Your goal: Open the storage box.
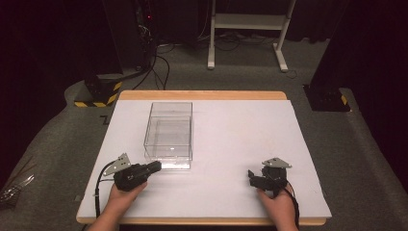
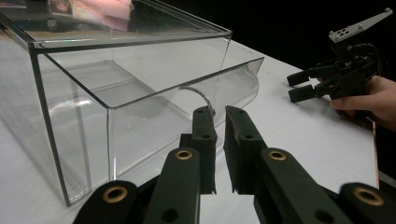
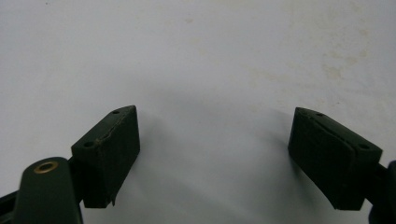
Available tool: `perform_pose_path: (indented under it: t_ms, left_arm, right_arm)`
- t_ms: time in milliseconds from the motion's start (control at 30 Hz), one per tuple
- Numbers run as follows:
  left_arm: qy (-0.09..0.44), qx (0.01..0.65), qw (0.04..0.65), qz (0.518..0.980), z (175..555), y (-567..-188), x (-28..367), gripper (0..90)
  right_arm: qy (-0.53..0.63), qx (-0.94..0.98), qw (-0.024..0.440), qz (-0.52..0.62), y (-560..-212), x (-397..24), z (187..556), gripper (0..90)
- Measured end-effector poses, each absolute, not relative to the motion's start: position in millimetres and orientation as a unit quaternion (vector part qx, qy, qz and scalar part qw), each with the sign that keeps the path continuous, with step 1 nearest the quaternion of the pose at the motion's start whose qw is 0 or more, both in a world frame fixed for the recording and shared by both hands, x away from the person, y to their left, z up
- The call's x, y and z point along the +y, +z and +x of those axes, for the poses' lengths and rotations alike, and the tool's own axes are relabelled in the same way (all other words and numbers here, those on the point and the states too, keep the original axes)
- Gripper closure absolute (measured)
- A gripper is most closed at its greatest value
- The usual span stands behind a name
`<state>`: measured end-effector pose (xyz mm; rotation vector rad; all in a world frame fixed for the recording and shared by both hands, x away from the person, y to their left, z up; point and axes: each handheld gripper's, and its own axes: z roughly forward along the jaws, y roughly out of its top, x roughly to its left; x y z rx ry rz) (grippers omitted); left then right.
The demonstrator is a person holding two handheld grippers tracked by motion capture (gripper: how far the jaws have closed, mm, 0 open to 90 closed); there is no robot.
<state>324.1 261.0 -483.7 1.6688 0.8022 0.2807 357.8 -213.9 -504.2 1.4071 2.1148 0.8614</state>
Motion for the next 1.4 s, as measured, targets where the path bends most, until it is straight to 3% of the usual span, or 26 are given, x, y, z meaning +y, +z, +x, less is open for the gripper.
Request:
perform_pose_path:
  t_ms: [1400]
  left_arm:
    - [0.103,0.333,0.602,0.719,280.8,-485.2,261.5,83.8]
  right_arm:
    - [0.313,0.768,0.228,0.510,-504.1,-213.8,357.4,17.2]
